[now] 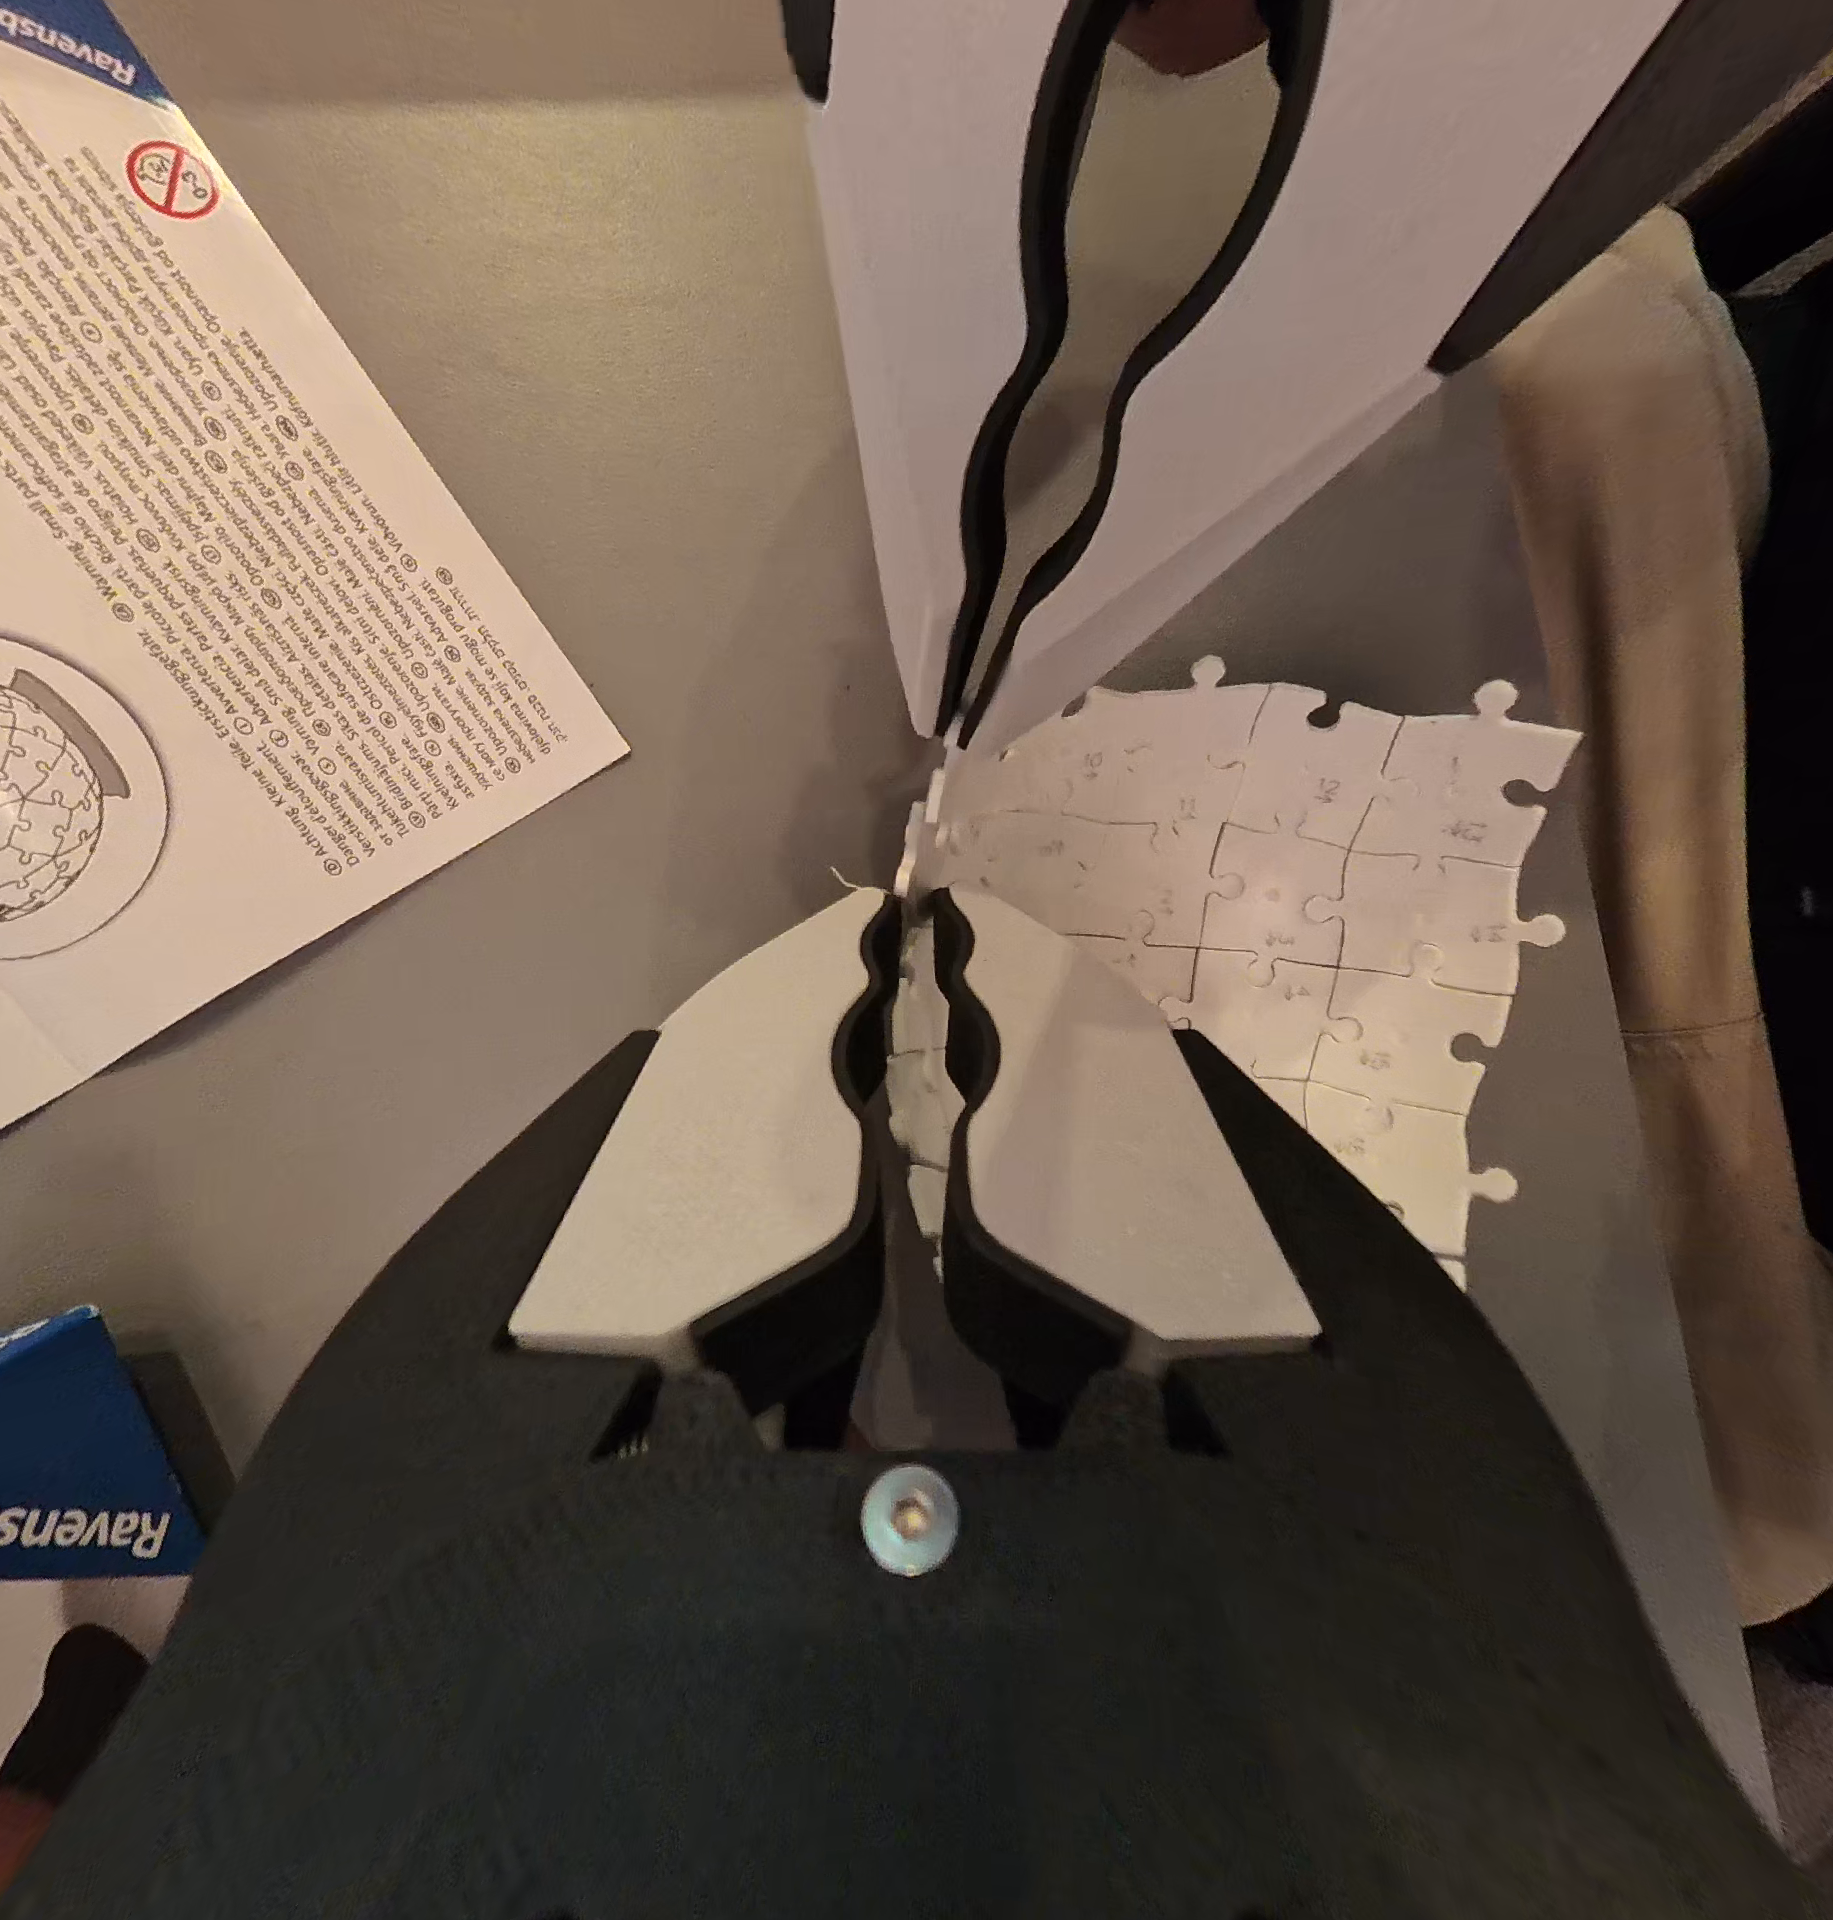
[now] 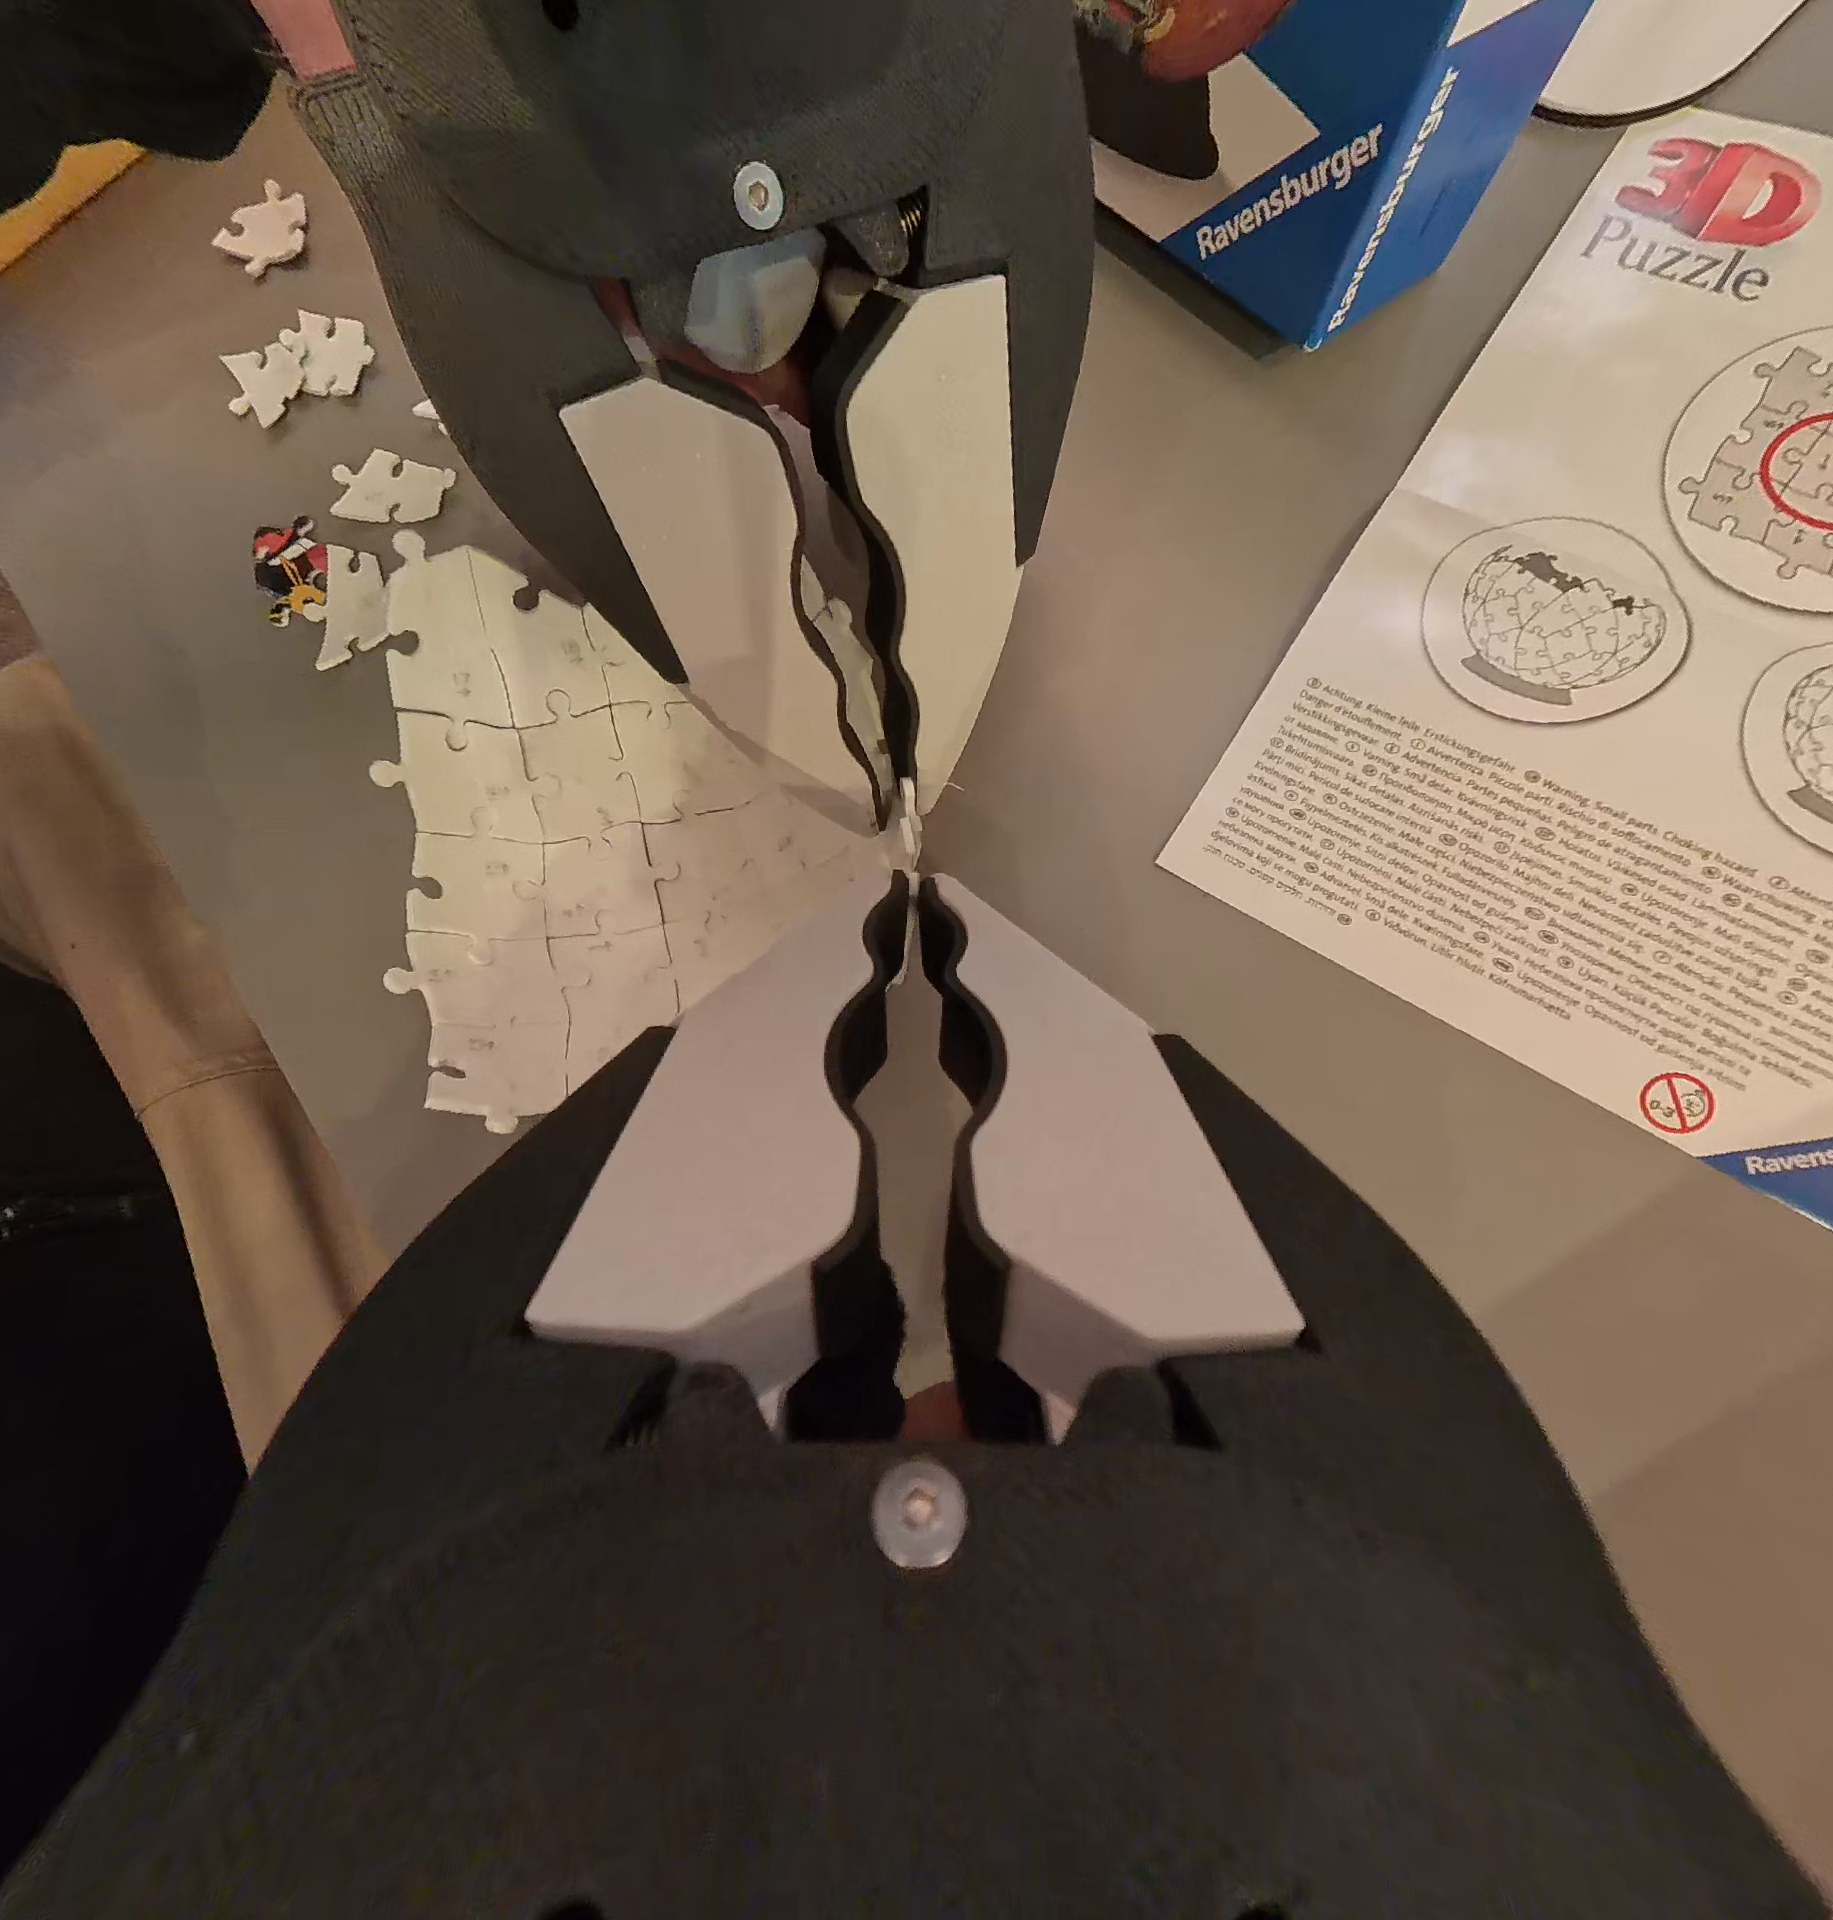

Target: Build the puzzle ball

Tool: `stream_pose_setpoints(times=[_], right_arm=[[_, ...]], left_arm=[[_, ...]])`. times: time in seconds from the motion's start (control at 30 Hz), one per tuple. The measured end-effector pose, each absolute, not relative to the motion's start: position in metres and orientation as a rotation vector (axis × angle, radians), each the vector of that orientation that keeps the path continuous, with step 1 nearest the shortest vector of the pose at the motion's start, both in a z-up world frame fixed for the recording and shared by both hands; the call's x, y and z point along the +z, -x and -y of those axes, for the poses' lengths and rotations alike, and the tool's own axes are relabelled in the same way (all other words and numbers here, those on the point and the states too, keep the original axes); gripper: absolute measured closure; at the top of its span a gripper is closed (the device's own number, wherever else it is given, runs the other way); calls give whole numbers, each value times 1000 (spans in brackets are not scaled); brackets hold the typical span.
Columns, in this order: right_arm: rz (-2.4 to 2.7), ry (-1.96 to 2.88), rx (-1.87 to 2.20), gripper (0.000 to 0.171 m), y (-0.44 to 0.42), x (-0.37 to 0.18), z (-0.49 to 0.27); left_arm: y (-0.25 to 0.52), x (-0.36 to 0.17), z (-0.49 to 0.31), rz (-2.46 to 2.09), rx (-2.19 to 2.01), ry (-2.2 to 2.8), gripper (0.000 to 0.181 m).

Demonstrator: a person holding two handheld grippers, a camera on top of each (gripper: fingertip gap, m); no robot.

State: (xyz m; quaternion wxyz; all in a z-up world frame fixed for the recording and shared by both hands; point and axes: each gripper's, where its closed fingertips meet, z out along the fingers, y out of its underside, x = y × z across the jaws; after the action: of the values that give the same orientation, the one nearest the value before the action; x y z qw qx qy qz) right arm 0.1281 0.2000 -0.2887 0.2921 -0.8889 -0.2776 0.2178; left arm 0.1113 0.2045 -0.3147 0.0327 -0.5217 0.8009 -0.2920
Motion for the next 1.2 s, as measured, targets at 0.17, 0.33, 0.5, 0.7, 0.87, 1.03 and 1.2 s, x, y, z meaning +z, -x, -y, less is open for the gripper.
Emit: stream_pose_setpoints(times=[0.17,0.33,0.5,0.7,0.87,1.03,1.2], right_arm=[[731,2355,571,171,-128,-288,-201],[708,2343,538,171,-131,-288,-201],[699,2336,505,171,-132,-291,-199],[711,2319,458,170,-133,-294,-200],[750,2303,409,170,-132,-292,-200],[808,2312,341,170,-129,-292,-197],[879,2341,243,171,-128,-293,-196]], left_arm=[[-111,-314,-205,-2469,-919,1618,176],[-110,-314,-205,-2460,-950,1649,176],[-110,-316,-203,-2462,-969,1666,177],[-109,-317,-203,-2466,-981,1682,177],[-108,-316,-203,-2465,-1000,1697,177],[-109,-317,-202,-2472,-989,1694,177],[-108,-318,-202,-2480,-982,1698,176]])
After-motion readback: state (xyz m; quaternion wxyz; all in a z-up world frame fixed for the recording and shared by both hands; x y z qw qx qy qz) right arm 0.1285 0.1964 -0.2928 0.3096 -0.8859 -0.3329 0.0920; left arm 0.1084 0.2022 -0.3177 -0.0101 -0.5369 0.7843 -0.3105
